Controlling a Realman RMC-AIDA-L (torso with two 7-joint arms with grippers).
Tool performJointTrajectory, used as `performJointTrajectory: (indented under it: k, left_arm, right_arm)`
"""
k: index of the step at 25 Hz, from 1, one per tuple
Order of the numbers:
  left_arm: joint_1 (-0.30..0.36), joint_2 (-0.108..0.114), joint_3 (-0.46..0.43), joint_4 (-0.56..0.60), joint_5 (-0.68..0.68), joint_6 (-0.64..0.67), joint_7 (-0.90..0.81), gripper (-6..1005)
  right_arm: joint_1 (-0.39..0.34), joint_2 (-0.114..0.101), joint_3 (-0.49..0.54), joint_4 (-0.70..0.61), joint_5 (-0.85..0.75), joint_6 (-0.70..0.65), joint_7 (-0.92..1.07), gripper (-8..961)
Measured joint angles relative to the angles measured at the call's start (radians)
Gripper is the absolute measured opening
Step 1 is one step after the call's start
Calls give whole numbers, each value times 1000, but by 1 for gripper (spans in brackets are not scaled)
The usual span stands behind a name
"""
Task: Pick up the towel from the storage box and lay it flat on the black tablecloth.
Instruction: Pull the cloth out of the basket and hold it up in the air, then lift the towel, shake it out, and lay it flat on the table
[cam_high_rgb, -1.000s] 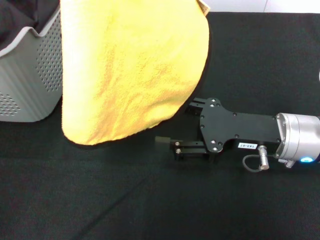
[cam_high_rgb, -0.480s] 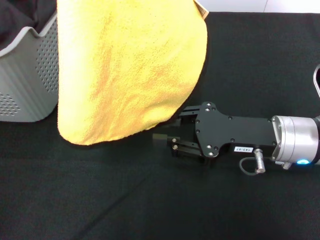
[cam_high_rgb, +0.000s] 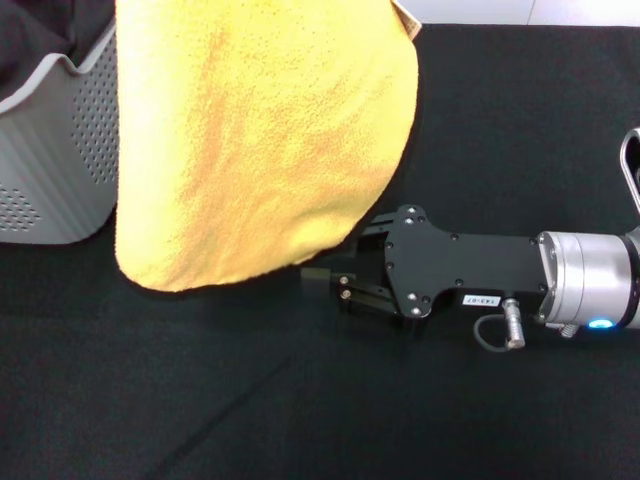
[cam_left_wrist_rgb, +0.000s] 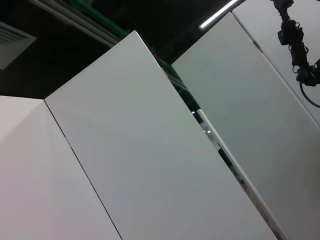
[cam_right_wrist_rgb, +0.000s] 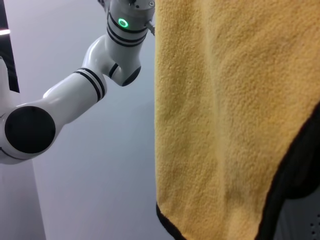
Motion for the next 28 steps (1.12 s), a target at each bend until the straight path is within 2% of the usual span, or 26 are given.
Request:
performJointTrajectory:
  k: [3, 9, 14, 17, 23, 28]
  left_arm:
    - [0, -3, 0, 0, 0, 0, 0, 22]
    - [6, -3, 0, 0, 0, 0, 1, 22]
    - [10, -3, -5, 0, 0, 1, 2, 23]
    - [14, -3, -6, 0, 2, 1, 3, 23]
    - [48, -9, 3, -15, 23, 7, 24, 23]
    - [104, -19, 16, -76, 67, 8, 72, 23]
  right_arm:
    - [0, 0, -1, -19, -22, 0, -1, 317]
    - [0, 0, -1, -32, -33, 0, -2, 183]
    - [-3, 0, 1, -32, -33, -5, -8, 125]
    - [-10, 0, 6, -33, -33, -8, -15, 9]
    - [-20, -7, 20, -34, -25, -7, -3, 10]
    - [-51, -33, 63, -29, -29, -19, 50, 12]
